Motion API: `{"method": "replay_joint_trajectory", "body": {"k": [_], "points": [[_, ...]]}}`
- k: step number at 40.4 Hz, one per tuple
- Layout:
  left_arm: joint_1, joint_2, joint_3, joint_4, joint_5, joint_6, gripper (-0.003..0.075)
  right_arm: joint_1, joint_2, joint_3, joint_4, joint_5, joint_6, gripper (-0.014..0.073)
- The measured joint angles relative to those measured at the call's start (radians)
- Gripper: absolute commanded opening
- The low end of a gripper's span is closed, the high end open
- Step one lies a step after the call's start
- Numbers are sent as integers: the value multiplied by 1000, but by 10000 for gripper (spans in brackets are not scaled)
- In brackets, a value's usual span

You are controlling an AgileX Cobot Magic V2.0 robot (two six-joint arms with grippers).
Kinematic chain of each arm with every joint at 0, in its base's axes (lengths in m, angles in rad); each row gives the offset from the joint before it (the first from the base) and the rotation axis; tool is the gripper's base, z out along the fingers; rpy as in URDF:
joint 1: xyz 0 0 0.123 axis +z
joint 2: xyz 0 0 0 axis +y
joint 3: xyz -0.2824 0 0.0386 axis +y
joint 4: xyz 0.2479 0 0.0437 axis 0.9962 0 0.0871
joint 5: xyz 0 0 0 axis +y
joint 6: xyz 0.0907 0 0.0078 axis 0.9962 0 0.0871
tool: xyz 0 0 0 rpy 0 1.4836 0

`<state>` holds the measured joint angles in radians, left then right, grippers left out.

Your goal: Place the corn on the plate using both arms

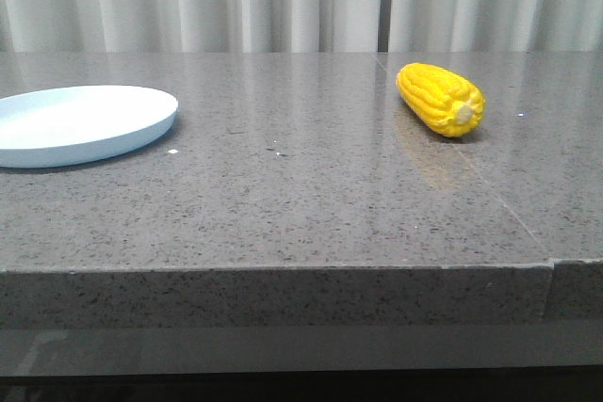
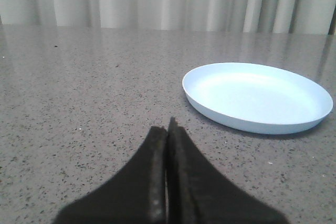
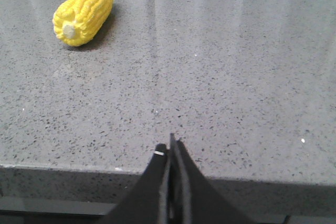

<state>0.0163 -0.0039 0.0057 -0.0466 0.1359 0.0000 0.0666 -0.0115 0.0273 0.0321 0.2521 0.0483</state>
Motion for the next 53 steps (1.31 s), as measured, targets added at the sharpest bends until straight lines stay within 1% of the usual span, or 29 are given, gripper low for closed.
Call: {"method": "replay_joint_trajectory", "body": {"k": [42,45,49,53], "points": [[0,0,0,0,-3,0,-20,0,0,0,0,0,0,-122],[0,0,0,0,-25,0,-20,0,0,0,0,-7,0,-122],[0,0,0,0,-115,0,-20,0,0,-4,0,-66,0,-120],[0,0,-10,0,-182,0,-20,0,0,-54,0,-78,0,-120]]}}
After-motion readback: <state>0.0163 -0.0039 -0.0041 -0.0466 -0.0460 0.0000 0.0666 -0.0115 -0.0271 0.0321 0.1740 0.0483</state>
